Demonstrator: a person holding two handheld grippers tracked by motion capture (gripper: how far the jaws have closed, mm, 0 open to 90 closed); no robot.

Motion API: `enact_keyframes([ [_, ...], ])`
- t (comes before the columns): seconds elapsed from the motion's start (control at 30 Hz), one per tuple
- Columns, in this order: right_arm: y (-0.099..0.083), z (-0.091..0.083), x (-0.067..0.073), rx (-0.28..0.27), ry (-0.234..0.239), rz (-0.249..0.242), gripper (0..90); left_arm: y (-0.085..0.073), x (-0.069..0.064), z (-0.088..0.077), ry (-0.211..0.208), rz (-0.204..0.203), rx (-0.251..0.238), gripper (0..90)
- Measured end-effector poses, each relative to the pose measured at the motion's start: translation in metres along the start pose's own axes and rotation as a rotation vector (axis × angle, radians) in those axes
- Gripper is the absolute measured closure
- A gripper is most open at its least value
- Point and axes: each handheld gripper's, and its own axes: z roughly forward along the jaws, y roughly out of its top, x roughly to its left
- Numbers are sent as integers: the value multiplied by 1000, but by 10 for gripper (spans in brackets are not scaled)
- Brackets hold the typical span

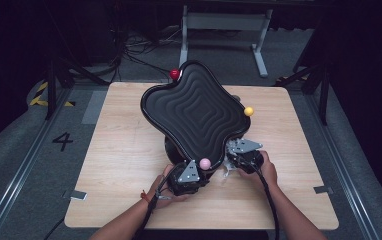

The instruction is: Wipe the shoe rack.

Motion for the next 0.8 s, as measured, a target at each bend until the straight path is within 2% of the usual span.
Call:
enact_keyframes([
  [0.13,-1,-4,5,-4,24,-15,794,-2,0,-3,-12,13,14,623],
  [0.27,2,-13,14,-21,62,-37,794,-9,2,-15,-8,2,28,561],
  [0.33,5,-20,21,-36,93,-37,794,-11,5,-25,6,3,25,553],
  [0.37,7,-24,26,-50,111,-45,794,-14,8,-32,18,-15,14,552],
  [0.47,11,-33,44,-69,164,-78,793,-20,16,-44,42,-47,14,547],
  [0.53,12,-38,56,-72,189,-113,793,-24,20,-49,58,-54,24,548],
  [0.6,14,-43,62,-96,209,-127,793,-27,23,-50,71,-54,36,549],
  [0.63,15,-46,64,-107,218,-125,792,-28,23,-49,75,-64,27,547],
  [0.8,17,-52,66,-161,259,-134,790,-27,27,-41,81,-66,37,539],
])
